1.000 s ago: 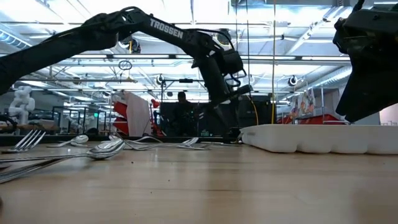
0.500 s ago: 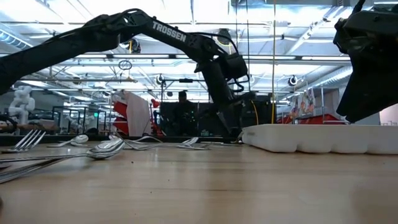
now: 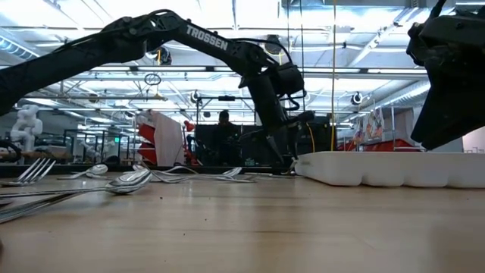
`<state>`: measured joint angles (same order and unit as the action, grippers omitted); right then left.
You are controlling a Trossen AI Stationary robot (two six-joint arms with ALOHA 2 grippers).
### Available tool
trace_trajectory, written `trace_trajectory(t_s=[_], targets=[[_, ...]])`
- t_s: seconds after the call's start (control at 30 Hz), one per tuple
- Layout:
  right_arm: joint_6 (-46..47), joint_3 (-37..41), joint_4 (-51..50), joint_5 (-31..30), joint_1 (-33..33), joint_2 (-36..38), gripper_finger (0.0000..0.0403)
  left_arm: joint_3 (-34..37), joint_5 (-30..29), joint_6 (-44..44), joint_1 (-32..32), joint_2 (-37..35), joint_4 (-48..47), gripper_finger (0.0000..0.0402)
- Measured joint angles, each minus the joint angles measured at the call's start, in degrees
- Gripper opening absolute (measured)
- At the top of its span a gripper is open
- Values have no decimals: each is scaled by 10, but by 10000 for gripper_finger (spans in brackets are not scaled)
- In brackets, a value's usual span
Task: Sort silverware
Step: Put the spoon into the silverware tray
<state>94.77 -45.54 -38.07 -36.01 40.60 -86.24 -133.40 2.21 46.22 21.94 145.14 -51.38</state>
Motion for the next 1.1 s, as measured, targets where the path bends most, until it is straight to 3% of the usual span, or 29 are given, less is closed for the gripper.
trace_trajectory(t_s=[0.53,1.1], targets=[[0,0,1,0,0,0,146,0,-50,89,-25,6,9,152],[-11,0,1,0,0,0,146,1,-77,120,-37,11,14,149]])
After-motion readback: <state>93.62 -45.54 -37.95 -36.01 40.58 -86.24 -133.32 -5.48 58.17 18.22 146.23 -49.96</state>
